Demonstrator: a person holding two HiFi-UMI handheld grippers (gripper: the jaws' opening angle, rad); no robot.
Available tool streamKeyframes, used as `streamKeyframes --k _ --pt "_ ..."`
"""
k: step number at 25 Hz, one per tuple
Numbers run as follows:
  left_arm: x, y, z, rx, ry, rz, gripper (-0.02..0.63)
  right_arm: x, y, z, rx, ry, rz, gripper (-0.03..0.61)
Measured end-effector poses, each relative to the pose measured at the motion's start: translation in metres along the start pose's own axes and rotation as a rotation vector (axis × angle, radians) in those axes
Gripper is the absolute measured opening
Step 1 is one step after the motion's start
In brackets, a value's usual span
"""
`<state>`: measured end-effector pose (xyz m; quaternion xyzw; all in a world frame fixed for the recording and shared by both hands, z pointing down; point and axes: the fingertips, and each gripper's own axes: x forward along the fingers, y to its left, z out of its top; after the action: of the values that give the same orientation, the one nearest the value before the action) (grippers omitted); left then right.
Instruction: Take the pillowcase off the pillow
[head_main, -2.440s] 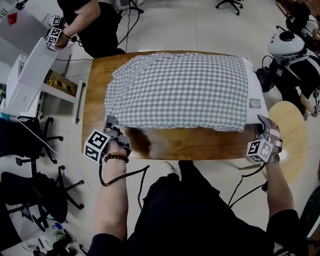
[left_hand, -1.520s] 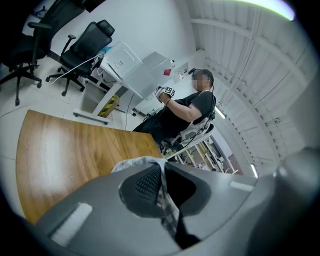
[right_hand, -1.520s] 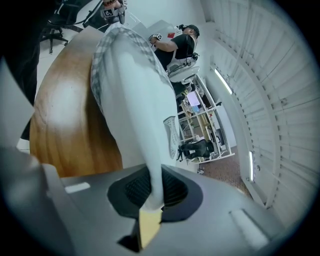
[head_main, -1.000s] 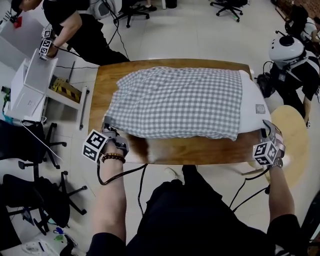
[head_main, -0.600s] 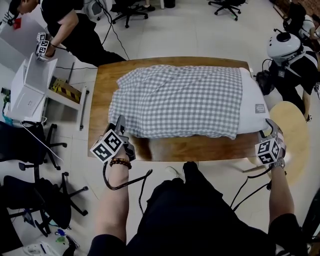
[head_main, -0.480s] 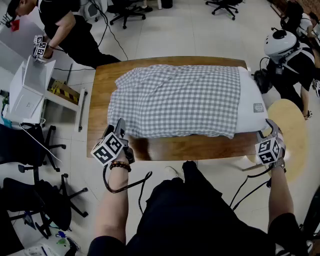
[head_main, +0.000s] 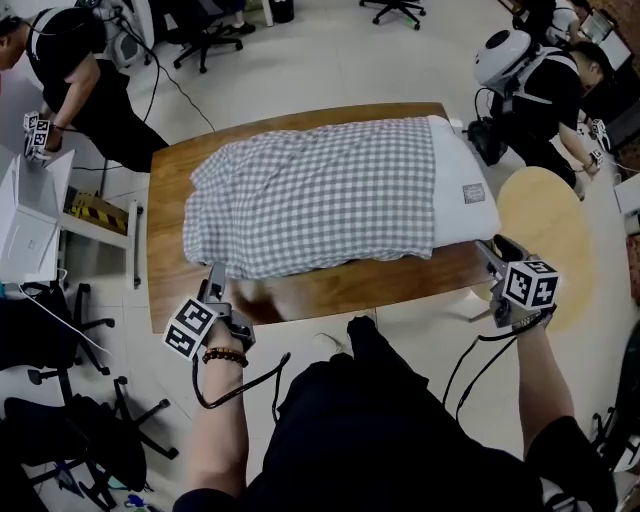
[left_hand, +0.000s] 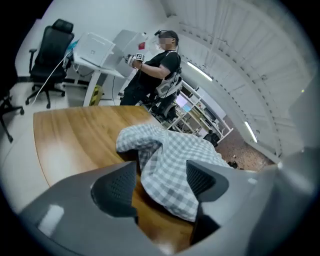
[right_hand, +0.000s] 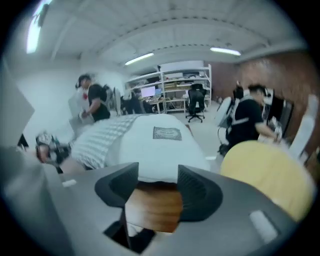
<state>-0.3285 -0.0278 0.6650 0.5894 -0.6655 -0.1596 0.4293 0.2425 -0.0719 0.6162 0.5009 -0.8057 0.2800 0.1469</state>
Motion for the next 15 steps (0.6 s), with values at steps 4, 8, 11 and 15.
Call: streamKeyframes --k 4,8,11,15 --pt "0.001 -0.010 -0.011 -0.115 0.012 -0.039 0.334 0.001 0.040 0.004 0.365 -0.108 0.186 0.287" --pt "0.007 -0.018 -0.026 -0.163 0.031 -0.049 0.347 0.006 0.047 -0.018 0.752 -0.106 0.137 0.350" --pt "0.017 -0.020 -0.042 -0.199 0.042 -0.048 0.348 0.025 0.037 -0.020 0.802 -0.158 0.187 0.360" --pt "0.033 -0.014 -0.043 -0.274 0.029 -0.041 0.350 0.052 0.026 -0.021 0.897 -0.178 0.179 0.371"
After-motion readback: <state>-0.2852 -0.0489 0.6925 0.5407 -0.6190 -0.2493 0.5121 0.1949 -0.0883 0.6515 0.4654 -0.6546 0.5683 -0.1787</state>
